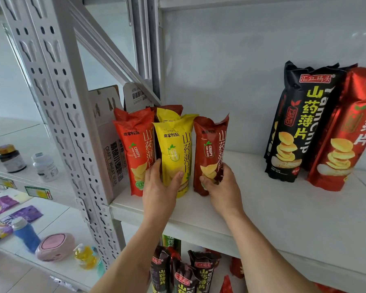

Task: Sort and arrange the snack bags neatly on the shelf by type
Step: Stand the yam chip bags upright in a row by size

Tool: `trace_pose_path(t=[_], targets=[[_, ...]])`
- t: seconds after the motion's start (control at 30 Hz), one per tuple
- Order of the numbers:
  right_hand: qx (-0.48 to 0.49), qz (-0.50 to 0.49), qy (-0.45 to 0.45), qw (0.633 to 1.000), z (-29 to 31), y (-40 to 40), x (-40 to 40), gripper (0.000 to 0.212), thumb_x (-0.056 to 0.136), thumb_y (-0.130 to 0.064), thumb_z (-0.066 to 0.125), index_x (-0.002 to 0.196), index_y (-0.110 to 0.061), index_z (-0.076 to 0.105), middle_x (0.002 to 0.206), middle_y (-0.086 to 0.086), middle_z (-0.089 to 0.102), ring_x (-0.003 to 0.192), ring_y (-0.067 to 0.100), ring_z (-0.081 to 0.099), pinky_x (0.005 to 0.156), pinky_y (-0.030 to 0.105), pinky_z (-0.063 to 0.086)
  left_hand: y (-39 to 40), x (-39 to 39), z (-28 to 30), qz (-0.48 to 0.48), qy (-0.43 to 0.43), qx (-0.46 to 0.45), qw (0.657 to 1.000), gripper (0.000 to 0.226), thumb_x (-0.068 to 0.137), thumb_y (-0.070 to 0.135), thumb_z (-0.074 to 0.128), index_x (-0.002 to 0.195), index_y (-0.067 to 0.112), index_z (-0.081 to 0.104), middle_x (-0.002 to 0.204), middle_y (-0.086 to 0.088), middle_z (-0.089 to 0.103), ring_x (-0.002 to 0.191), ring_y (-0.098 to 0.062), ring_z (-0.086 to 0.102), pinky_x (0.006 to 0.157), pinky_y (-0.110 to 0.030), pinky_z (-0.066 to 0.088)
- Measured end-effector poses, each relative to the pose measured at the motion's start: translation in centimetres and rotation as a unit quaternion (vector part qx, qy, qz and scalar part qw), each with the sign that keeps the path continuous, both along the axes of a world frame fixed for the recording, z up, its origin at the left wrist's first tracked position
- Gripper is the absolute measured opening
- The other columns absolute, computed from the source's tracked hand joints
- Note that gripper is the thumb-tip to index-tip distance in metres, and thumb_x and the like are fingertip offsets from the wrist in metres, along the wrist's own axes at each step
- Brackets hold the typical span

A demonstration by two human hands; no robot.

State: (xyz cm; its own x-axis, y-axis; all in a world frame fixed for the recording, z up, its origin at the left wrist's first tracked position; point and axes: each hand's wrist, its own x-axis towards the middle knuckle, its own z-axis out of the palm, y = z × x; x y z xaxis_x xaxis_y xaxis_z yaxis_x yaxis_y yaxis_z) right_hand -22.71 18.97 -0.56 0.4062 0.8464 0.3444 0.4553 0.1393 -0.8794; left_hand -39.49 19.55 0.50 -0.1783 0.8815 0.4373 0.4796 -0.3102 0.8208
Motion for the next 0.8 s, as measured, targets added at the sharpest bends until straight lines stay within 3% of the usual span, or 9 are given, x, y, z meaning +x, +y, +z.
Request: trace_pose_path(t=[0.07,0.13,0.3,0.47,0.57,0.67,0.73,0.8], targets=[[0.0,-0.01,-0.004,1.0,-0.1,-0.3,0.2,0.054,0.078,-0.041,0.077,0.125,-0.036,0.051,0.12,-0.006,0.062,0.104,0.012,0.061,0.085,0.032,0.052,-0.4,0.1,0.6,0.014,-0.003,0.04,0.999,0.071,0.089,0.049,0.067,0.148,0.017,0.043,0.143,-0.003,0.047,0.131,-0.022,0.046,0.105,-0.042,0.044],[-0.002,-0.017,-0.008,1.0,-0.2,-0.5,0.4,0.058,0.072,-0.052,0.075,0.123,-0.038,0.051,0.118,-0.008,0.062,0.106,0.013,0.061,0.088,0.039,0.054,-1.1,0.3,2.1,0.045,0.008,0.103,0.994,0.064,0.092,0.046,0.064,0.144,0.014,0.047,0.144,-0.005,0.046,0.133,-0.021,0.043,0.106,-0.033,0.038],[-0.009,-0.022,-0.047,0.999,-0.2,-1.2,0.5,0.081,0.062,-0.076,0.063,0.131,-0.037,0.046,0.119,-0.012,0.059,0.11,0.013,0.059,0.086,0.043,0.057,-1.6,0.8,7.7,0.053,0.102,0.278,0.954,0.043,0.095,0.042,0.056,0.123,0.01,0.066,0.129,-0.005,0.06,0.123,-0.018,0.05,0.099,-0.025,0.036],[0.022,-0.03,-0.074,0.997,1.6,-1.3,0.8,0.077,0.064,-0.072,0.063,0.13,-0.035,0.05,0.114,-0.01,0.055,0.107,0.016,0.059,0.085,0.043,0.056,0.2,1.3,14.2,0.005,0.18,0.216,0.96,0.03,0.1,0.036,0.055,0.12,0.018,0.069,0.122,0.004,0.065,0.118,-0.017,0.055,0.089,-0.022,0.035],[0.033,-0.041,-0.068,0.996,2.9,-0.9,1.2,0.068,0.069,-0.061,0.07,0.129,-0.033,0.052,0.11,-0.01,0.052,0.106,0.016,0.058,0.086,0.043,0.055,2.5,1.4,17.9,-0.017,0.186,0.192,0.964,0.032,0.1,0.038,0.053,0.122,0.02,0.068,0.119,0.004,0.066,0.111,-0.018,0.06,0.088,-0.029,0.044],[0.039,-0.048,-0.066,0.996,3.5,0.1,1.6,0.066,0.072,-0.058,0.073,0.129,-0.034,0.051,0.11,-0.011,0.051,0.107,0.015,0.057,0.086,0.042,0.055,5.7,1.3,21.4,-0.074,0.215,0.107,0.968,0.039,0.101,0.043,0.05,0.129,0.019,0.064,0.117,0.002,0.066,0.103,-0.015,0.059,0.084,-0.027,0.044],[0.042,-0.056,-0.06,0.996,3.5,0.9,1.8,0.067,0.071,-0.059,0.073,0.13,-0.034,0.05,0.112,-0.011,0.051,0.108,0.015,0.057,0.086,0.043,0.056,8.1,1.2,23.2,-0.087,0.289,0.066,0.951,0.042,0.102,0.043,0.049,0.127,0.013,0.064,0.12,-0.003,0.066,0.106,-0.02,0.058,0.085,-0.029,0.043],[0.038,-0.064,-0.055,0.996,3.3,1.6,2.0,0.068,0.072,-0.059,0.073,0.131,-0.033,0.05,0.115,-0.011,0.052,0.109,0.014,0.057,0.087,0.041,0.056,10.7,1.1,24.2,-0.09,0.416,0.012,0.905,0.049,0.103,0.045,0.046,0.125,0.006,0.066,0.127,-0.01,0.064,0.115,-0.026,0.057,0.092,-0.035,0.044]])
